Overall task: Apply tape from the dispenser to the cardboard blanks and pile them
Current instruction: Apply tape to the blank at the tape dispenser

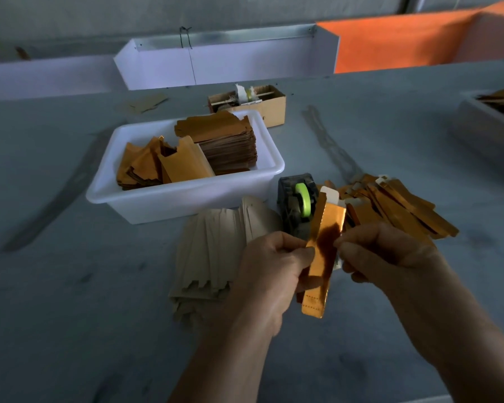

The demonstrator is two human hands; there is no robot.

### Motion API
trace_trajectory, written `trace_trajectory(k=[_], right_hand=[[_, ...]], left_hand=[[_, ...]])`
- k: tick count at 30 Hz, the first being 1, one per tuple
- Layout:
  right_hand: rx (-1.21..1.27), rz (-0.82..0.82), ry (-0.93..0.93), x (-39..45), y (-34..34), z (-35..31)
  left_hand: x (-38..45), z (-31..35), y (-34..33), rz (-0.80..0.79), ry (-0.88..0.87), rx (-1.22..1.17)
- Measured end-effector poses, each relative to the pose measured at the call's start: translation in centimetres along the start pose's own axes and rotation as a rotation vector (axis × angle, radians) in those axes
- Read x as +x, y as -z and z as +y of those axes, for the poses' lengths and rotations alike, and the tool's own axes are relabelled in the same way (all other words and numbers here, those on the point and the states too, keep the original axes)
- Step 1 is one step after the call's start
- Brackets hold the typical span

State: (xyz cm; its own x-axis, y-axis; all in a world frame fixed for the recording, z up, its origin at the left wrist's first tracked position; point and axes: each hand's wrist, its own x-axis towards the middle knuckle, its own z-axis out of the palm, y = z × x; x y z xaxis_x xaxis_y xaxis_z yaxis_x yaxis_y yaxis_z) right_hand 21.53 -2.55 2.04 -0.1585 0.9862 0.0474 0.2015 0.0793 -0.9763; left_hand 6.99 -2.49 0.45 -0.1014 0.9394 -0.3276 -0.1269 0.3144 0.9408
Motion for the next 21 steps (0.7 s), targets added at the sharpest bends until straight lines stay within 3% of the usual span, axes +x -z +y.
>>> trace_trajectory(k=[8, 21], right_hand=[[-0.244, -0.077, 0.094, 0.4, -0.2, -0.4], [-0.444, 0.025, 0.042, 0.9, -0.7, -1.0]], left_hand=[[-1.1, 0.3, 0.2, -0.015, -0.041, 0.007], [-1.9, 1.0, 0.5, -0.111, -0.012, -0.039]])
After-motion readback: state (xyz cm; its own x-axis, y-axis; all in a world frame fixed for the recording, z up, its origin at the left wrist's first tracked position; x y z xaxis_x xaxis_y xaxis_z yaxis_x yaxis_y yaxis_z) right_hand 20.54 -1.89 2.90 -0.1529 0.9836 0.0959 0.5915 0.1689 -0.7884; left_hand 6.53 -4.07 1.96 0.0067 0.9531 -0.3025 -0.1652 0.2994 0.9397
